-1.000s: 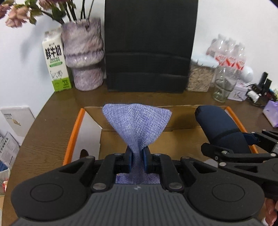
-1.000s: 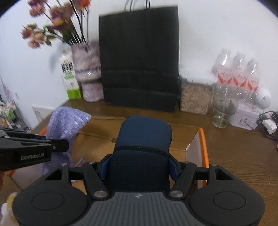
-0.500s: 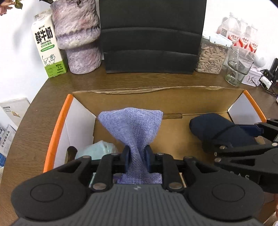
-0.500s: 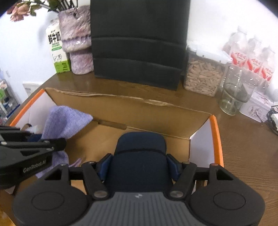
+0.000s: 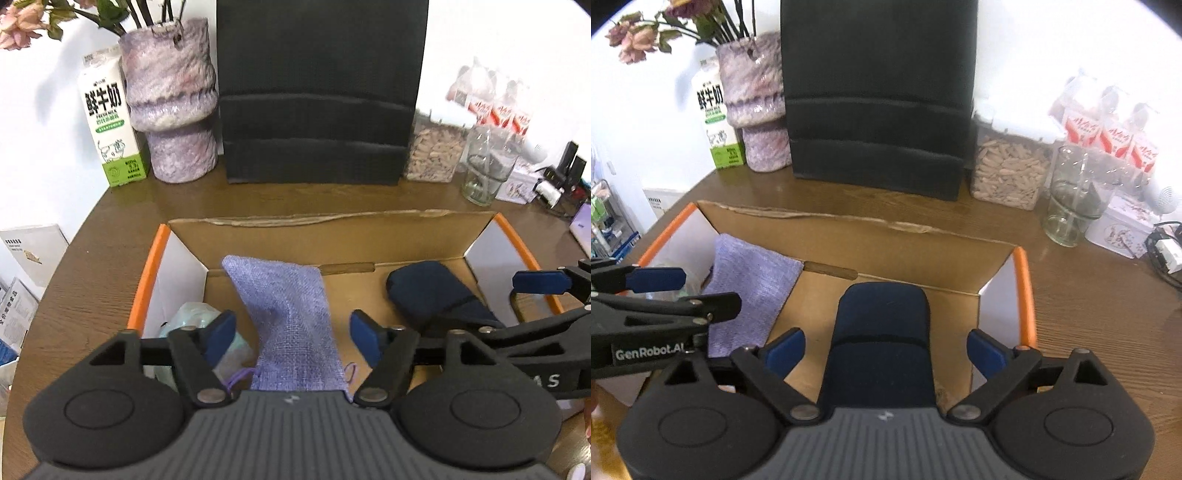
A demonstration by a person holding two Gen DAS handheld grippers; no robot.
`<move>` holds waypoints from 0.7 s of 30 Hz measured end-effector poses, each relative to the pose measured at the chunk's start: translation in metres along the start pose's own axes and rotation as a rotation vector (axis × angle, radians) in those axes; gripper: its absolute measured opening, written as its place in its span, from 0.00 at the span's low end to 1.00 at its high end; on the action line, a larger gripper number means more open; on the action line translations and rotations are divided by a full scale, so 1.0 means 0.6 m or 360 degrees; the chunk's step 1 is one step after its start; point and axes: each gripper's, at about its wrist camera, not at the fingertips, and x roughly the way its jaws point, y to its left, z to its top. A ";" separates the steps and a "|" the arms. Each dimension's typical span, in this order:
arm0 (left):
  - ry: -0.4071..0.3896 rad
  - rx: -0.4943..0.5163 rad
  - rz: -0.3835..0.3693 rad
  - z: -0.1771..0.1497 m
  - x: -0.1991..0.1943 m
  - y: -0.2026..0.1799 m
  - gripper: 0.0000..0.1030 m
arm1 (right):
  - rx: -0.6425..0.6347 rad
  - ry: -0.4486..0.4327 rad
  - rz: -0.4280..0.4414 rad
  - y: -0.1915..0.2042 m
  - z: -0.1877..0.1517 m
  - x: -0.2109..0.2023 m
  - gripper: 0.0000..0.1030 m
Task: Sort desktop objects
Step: 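Open both grippers to release the pouch and navy case into the box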
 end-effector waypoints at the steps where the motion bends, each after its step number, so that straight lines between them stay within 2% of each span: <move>1: -0.0010 0.0007 0.0006 0.000 -0.007 0.001 0.81 | 0.0000 -0.0011 0.0003 -0.001 -0.001 -0.009 0.93; 9: -0.0149 0.0039 -0.0005 -0.014 -0.086 0.006 1.00 | -0.0068 -0.0103 0.0033 0.011 -0.022 -0.090 0.97; 11: -0.0173 0.0045 -0.0002 -0.021 -0.105 0.008 1.00 | -0.0090 -0.0120 0.0048 0.018 -0.030 -0.110 1.00; 21: -0.0260 0.0068 0.0003 -0.073 -0.185 0.021 1.00 | -0.0190 -0.0214 0.0082 0.050 -0.088 -0.201 1.00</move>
